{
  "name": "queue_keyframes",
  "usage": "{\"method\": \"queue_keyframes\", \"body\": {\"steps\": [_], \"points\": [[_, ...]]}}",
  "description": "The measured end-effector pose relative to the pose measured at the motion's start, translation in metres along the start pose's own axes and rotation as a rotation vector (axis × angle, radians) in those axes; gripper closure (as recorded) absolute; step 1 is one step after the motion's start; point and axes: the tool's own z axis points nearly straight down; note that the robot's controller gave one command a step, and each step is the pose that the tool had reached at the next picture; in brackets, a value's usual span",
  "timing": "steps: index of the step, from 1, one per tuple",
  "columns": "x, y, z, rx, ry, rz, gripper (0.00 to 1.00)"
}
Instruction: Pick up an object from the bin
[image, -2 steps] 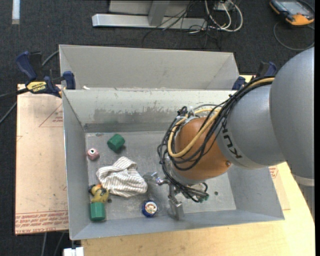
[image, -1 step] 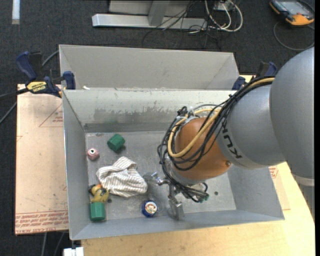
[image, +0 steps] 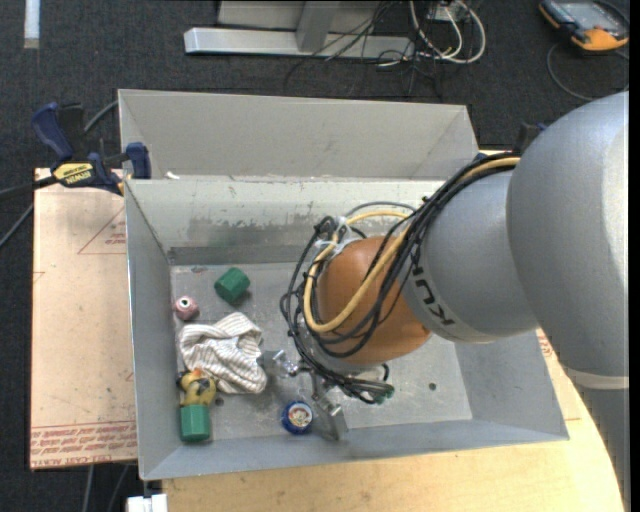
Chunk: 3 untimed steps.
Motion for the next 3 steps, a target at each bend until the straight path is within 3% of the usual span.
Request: {"method": "queue_keyframes", "body": {"steps": [1, 2, 3], "points": [[-0.025, 0.008, 0.002, -0.005, 0.004, -0.194, 1.0], [-0.025, 0.008, 0.002, -0.005, 0.004, -0.194, 1.0], [-0.079, 0.003, -0.002, -0.005, -0.002, -0.198, 1.0]]}}
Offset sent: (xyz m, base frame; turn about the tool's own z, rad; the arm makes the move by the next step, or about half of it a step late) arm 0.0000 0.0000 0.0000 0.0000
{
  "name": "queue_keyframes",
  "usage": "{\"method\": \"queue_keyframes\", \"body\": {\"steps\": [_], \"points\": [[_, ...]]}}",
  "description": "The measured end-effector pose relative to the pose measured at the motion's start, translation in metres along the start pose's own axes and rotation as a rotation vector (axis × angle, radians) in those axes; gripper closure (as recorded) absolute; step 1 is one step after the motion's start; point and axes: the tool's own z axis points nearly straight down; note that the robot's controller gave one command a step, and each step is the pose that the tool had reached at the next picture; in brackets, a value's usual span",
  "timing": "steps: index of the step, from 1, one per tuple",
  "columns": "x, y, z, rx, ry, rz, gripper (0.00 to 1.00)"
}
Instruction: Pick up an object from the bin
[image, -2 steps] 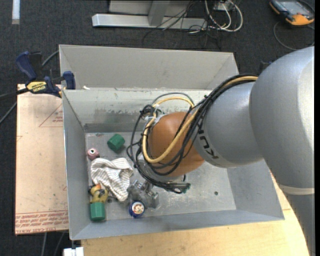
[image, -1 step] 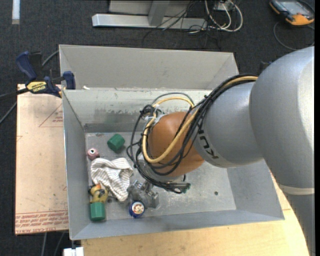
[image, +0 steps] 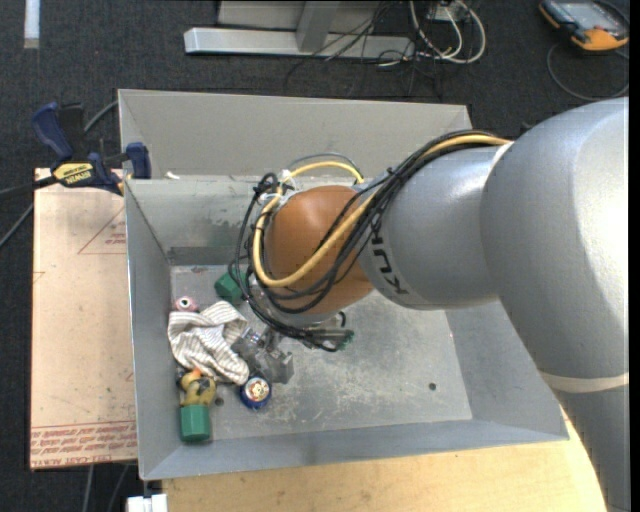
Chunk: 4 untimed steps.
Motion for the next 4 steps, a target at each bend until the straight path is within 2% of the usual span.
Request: {"method": "queue_keyframes", "body": {"steps": [1, 2, 3, 4], "points": [[-0.008, -0.011, -0.008, -0.001, 0.003, 0.035, 1.0], [-0.037, -0.031, -0.022, 0.0, -0.004, -0.002, 0.0], [-0.037, -0.031, -0.022, 0.0, -0.004, -0.002, 0.0], [-0.057, 0.02, 0.004, 0.002, -0.007, 0.104, 0.0]]}}
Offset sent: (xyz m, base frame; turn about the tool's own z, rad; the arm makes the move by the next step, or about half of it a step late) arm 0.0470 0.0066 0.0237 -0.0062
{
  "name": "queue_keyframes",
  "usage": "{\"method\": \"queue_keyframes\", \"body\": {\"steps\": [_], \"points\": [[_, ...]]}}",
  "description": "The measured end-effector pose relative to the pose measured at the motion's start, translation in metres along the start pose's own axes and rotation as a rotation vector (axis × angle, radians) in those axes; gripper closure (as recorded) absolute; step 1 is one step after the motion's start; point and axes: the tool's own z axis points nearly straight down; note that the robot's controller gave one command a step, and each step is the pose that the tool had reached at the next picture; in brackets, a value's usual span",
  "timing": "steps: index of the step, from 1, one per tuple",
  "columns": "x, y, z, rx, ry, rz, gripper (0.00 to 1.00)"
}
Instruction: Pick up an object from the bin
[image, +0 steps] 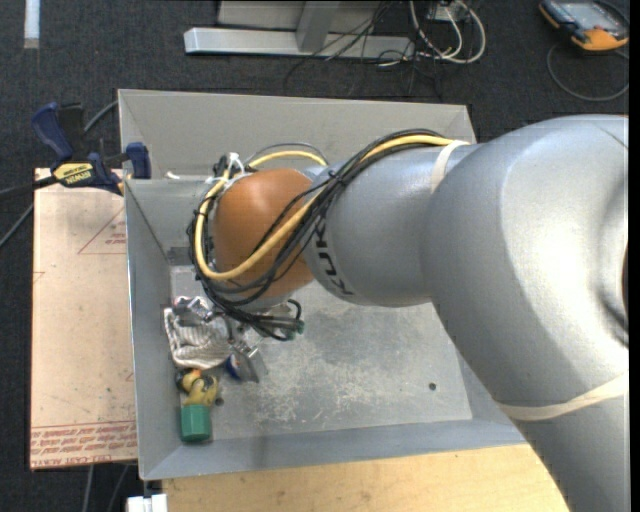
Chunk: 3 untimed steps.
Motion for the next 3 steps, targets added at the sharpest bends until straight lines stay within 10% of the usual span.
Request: {"method": "queue_keyframes", "body": {"steps": [1, 2, 3], "points": [[0.054, 0.024, -0.013, -0.002, -0.002, -0.047, 1.0], [0.054, 0.024, -0.013, -0.002, -0.002, -0.047, 1.0], [0.026, 0.034, -0.137, -0.002, -0.006, -0.031, 1.0]]}}
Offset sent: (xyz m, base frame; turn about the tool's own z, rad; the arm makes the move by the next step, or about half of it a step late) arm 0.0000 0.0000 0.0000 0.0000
